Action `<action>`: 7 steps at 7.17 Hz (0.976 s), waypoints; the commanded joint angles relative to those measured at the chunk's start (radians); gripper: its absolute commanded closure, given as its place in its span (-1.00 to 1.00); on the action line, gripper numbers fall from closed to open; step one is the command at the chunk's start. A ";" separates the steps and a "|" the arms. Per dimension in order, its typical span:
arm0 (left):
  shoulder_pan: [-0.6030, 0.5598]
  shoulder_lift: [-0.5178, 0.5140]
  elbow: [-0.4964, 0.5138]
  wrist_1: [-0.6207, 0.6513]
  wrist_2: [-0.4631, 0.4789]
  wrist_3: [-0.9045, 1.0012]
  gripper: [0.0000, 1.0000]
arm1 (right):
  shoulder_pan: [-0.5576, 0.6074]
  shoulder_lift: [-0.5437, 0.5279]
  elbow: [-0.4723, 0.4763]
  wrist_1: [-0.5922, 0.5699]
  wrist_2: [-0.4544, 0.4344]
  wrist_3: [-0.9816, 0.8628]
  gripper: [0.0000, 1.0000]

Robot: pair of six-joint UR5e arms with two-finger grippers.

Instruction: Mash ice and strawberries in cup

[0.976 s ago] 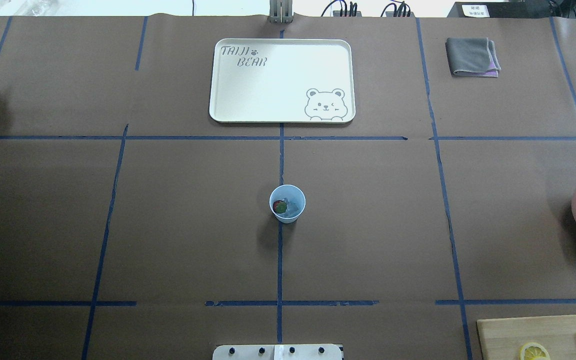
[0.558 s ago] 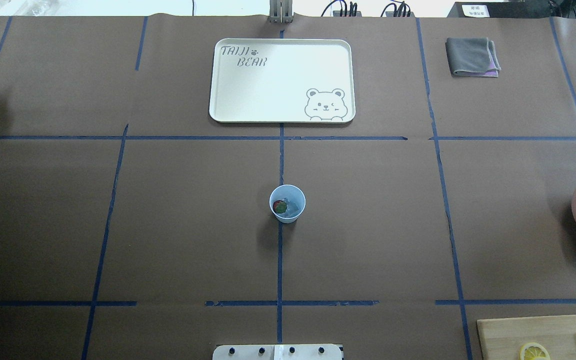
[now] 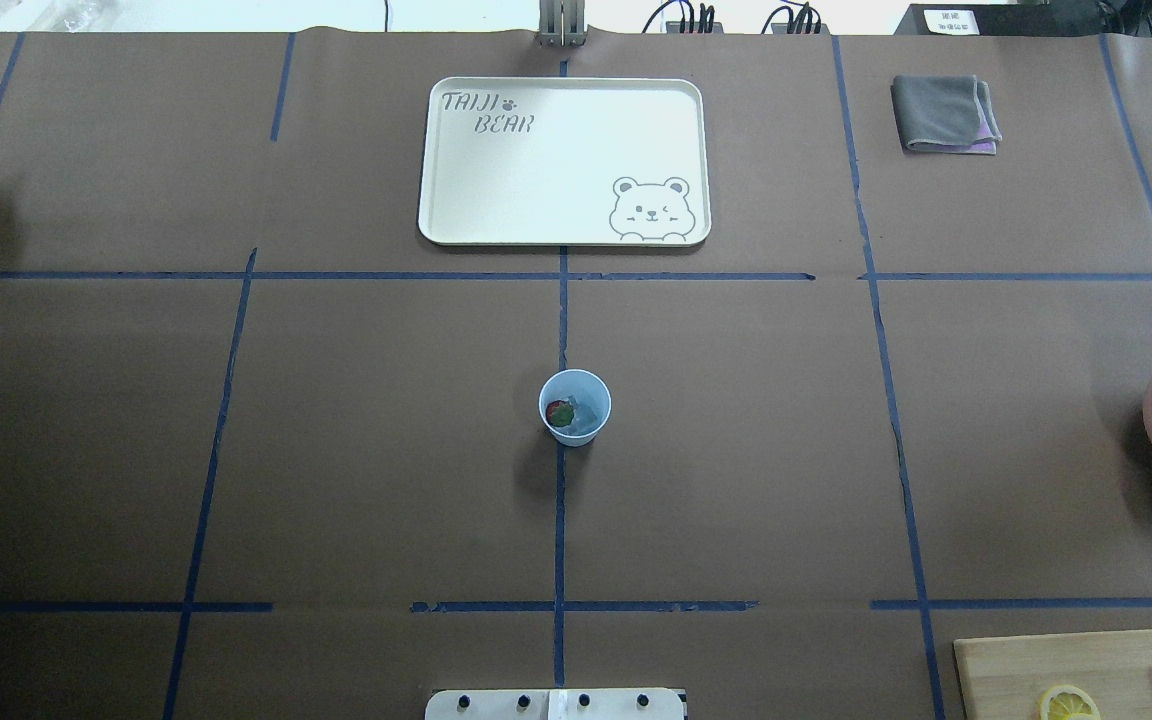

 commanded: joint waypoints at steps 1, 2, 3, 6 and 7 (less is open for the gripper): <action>-0.008 -0.001 0.000 0.000 0.000 0.000 -1.00 | 0.000 0.003 -0.005 0.001 0.001 -0.002 -0.99; -0.008 -0.001 0.000 -0.002 0.000 0.002 -1.00 | 0.000 0.004 -0.005 0.001 0.000 -0.002 -0.99; -0.008 -0.001 0.000 0.000 0.000 0.003 -1.00 | 0.000 0.004 -0.005 0.003 0.000 -0.002 -0.99; -0.008 0.001 0.000 -0.002 0.000 0.003 -1.00 | 0.000 0.007 -0.003 0.001 -0.017 -0.002 -0.99; -0.008 0.002 0.000 -0.002 0.000 0.005 -1.00 | 0.000 0.009 -0.003 0.001 -0.017 -0.002 -0.99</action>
